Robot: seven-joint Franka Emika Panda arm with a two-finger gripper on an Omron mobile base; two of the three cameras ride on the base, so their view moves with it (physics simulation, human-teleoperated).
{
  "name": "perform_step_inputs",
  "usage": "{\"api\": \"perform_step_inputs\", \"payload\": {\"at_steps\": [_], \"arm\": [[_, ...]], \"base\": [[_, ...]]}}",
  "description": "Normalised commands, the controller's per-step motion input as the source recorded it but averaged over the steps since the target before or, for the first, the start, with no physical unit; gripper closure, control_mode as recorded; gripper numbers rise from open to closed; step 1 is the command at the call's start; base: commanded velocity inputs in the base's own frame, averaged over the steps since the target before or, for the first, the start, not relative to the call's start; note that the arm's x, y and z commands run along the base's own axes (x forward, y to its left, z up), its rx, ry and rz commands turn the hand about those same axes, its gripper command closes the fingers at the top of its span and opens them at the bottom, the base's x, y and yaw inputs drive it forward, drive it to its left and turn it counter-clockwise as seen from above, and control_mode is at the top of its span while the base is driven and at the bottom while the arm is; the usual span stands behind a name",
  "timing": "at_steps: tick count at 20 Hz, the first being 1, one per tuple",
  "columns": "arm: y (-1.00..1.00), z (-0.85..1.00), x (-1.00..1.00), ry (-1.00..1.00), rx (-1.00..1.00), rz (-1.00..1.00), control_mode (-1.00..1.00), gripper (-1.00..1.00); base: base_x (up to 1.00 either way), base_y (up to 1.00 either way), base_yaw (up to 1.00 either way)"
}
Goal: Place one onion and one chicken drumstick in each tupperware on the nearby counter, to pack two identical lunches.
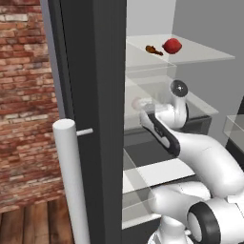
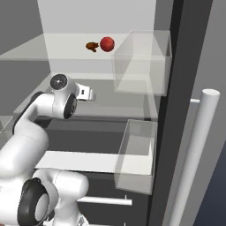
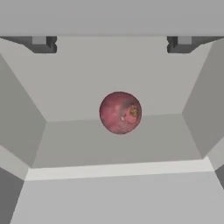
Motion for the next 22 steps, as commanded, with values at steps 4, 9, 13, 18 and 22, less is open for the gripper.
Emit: {"api": "perform_step_inputs", "payload": {"at_steps": [4,9,13,18,22], "arm": [[0.0,-0.29,0.46,0.02,0.0,0.0,-1.0,-1.0],[0.0,-0.46,0.31,-0.04,0.0,0.0,-1.0,-1.0],[0.06,-0.34,0.39,-0.1,0.0,0.0,-1.0,-1.0],[0.11,-0.03,0.59,-0.01,0.0,0.0,-1.0,-1.0],[0.11,0.0,0.59,0.0,0.0,0.0,-1.0,-1.0]], "base": [[0.0,0.0,0.0],[0.0,0.0,0.0],[0.0,0.0,0.0],[0.0,0.0,0.0],[0.0,0.0,0.0]]}}
